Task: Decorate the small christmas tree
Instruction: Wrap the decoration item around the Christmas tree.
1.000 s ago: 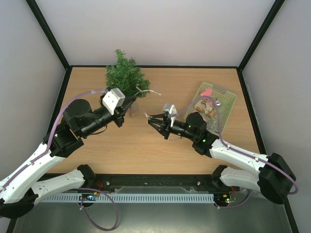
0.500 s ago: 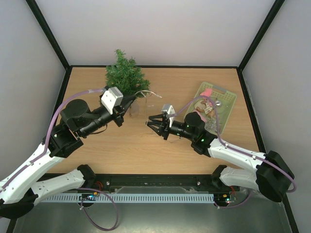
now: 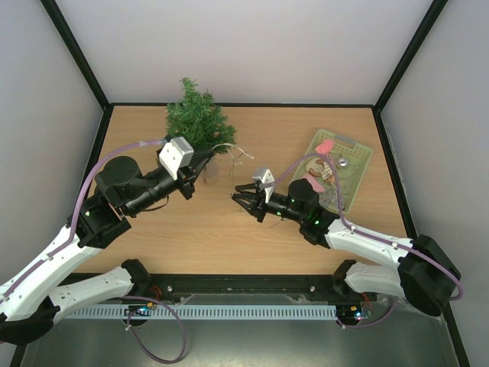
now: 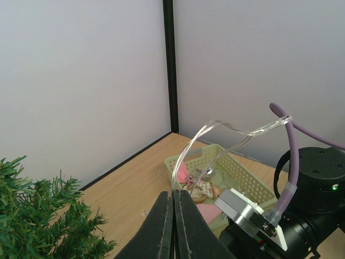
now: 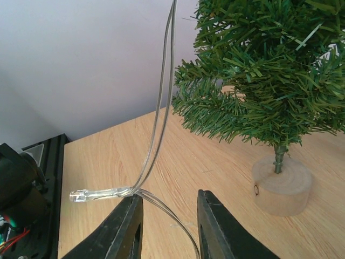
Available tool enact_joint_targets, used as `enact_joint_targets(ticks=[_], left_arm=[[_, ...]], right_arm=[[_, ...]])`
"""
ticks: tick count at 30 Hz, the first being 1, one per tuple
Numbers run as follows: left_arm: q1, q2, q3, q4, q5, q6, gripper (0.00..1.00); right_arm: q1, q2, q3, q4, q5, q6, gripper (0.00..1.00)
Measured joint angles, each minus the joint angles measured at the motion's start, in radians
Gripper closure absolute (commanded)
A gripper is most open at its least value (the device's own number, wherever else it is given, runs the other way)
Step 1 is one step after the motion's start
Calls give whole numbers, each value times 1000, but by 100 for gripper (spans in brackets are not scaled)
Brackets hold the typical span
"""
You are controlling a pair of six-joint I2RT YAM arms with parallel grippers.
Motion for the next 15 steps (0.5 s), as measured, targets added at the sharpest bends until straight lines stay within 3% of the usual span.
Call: enact_joint_targets(ticks=[5,15], left_arm=[[0,0,0,0,-7,0,98],[0,0,0,0,-9,0,98]], right_arm=[[0,-3,-3,-10,10,-22,56],[0,0,-30,-33,34,-58,64]])
